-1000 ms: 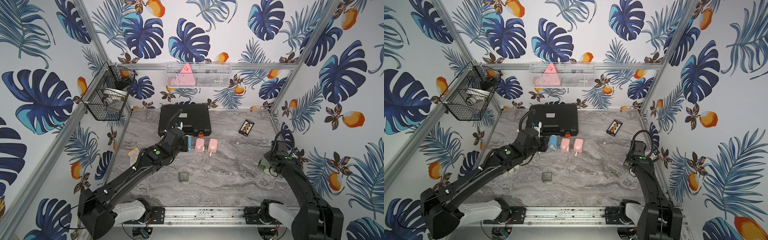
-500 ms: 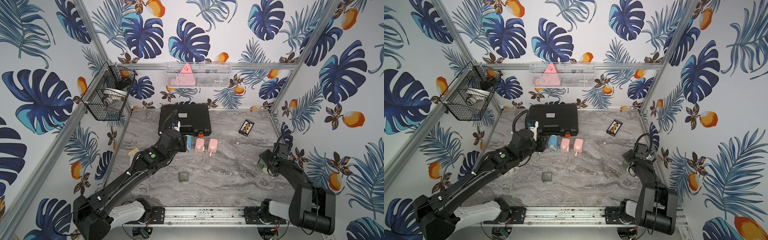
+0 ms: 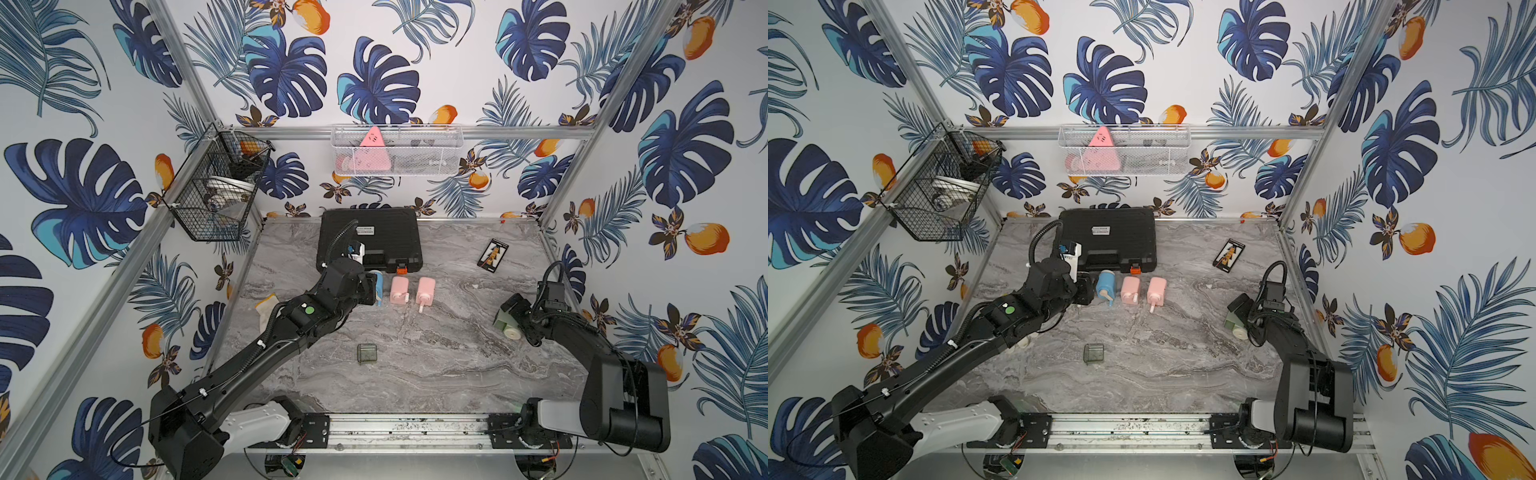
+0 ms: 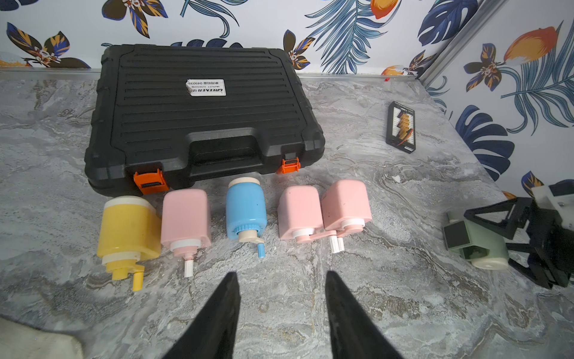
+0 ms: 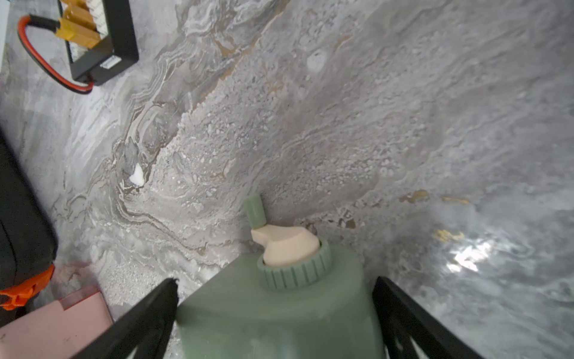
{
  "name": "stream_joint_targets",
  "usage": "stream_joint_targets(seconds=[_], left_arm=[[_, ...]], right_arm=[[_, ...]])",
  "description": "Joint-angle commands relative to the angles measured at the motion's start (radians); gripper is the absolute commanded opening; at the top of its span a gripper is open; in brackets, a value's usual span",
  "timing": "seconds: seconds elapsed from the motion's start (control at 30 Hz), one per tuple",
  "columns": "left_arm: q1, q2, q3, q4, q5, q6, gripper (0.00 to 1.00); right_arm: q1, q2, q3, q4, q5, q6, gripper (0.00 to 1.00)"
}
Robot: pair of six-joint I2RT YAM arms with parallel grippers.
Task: Put the tray back into the pencil sharpener
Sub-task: Pick up the pencil sharpener from the center of the board.
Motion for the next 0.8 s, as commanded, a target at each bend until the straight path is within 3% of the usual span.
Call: stream_joint_targets(seconds=[0.0, 0.4, 0.77], left_arm=[[0.002, 0.004, -0.002, 0.027, 0.01, 0.016, 0.49], [0.002, 0.018, -0.003, 0.031, 0.028, 0.042, 0.49], [0.001, 0.043, -0.003, 0.039, 0.058, 0.052, 0.48]], right_arm=[[0.042, 0.033, 0.048, -0.104, 0.02, -0.065, 1.0], [0.198, 0.097, 0.141, -0.178, 0.032, -0.132, 1.0], [0.276, 0.216, 0.236, -0.291, 0.181, -0.136, 1.0]])
